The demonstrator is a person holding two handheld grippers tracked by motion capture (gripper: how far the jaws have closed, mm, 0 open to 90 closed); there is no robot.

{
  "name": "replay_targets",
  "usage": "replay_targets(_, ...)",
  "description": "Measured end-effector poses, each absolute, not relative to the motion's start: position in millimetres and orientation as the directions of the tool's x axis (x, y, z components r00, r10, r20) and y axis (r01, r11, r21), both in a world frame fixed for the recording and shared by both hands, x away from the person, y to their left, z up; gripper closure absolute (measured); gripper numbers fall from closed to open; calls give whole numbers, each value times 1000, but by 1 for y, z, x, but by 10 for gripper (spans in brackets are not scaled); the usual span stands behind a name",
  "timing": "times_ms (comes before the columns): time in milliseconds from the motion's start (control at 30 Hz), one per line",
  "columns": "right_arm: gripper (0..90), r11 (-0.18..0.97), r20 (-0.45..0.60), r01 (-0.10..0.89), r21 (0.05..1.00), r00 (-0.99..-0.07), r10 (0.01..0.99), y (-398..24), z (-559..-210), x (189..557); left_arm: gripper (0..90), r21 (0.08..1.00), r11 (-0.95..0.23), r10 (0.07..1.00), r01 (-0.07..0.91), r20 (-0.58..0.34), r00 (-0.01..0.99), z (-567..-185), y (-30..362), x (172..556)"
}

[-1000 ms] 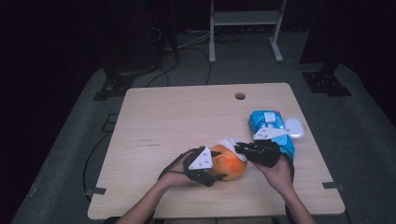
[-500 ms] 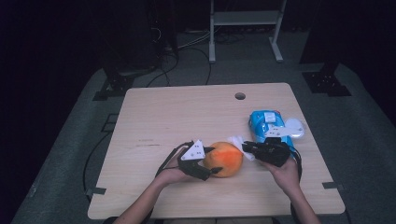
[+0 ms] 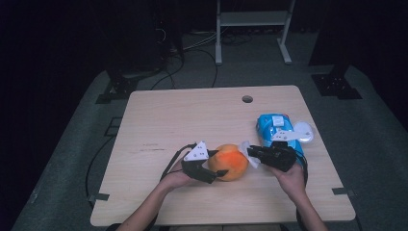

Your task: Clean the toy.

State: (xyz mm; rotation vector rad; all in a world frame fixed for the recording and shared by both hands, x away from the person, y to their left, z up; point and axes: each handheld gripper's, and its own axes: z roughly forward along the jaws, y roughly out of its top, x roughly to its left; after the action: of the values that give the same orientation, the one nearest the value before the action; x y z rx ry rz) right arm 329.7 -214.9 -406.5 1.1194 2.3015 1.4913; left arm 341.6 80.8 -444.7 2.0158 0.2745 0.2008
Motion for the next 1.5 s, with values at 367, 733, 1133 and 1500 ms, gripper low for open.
replay_targets(367, 789, 249, 206, 434, 866, -763, 612, -188, -395, 317, 243, 891, -443, 325, 94, 62, 944, -443, 67, 336)
replay_targets(733, 789, 269, 160, 409, 872, -758, 632, -183, -393, 315, 275, 898, -433, 319, 79, 71, 945, -441, 66, 336)
replay_targets(1133, 791, 307, 99, 344, 887, -793, 602, -165, -386, 306, 297, 896, -431, 352, 104, 61, 934, -440, 58, 332)
replay_targets(1500, 790, 206, 169, 448, 870, -664, 729, -211, -405, 330, 300, 898, -427, 339, 110, 46, 940, -441, 63, 334)
